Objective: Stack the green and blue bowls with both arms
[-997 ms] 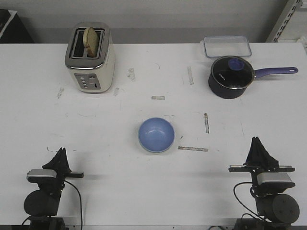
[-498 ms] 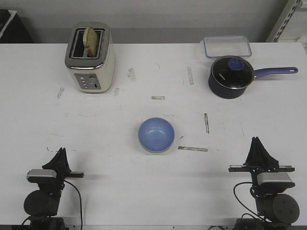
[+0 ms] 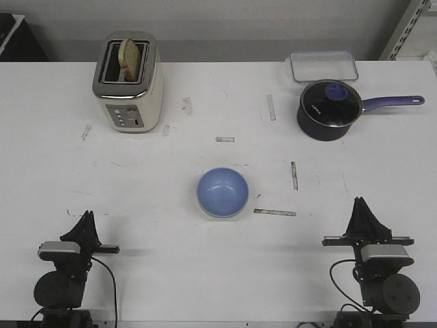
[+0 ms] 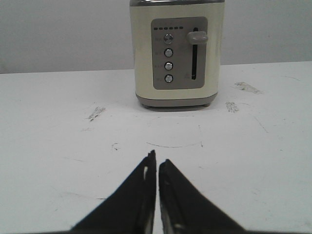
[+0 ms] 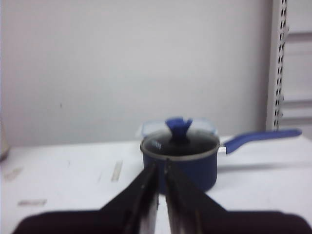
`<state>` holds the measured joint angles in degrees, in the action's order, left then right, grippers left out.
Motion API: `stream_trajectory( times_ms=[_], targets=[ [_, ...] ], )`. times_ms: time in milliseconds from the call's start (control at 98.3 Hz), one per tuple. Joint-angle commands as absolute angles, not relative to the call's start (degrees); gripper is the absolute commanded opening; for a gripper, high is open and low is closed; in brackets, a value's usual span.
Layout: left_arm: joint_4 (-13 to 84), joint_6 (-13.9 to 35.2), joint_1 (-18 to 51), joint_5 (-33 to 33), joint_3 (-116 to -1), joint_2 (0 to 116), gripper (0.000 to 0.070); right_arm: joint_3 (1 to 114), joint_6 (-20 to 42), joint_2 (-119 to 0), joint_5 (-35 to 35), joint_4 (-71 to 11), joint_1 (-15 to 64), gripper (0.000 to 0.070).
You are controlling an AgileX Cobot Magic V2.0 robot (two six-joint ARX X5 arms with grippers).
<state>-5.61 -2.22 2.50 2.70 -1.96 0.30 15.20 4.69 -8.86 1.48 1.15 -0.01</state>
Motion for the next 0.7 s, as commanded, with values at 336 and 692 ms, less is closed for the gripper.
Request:
stream_trajectory(
  times_ms=[336, 692],
  targets=[
    [-6.44, -2.35, 2.48, 2.61, -0.71, 0.19, 0.0001, 4.10, 4.47, -0.62, 1.50, 3.53, 0.10, 0.0012],
    [-6.33, -2.35, 2.48, 2.61, -0.71, 0.19, 0.0001, 0.71, 4.47, -0.08, 1.48, 5.58, 0.10, 0.0012]
  ],
)
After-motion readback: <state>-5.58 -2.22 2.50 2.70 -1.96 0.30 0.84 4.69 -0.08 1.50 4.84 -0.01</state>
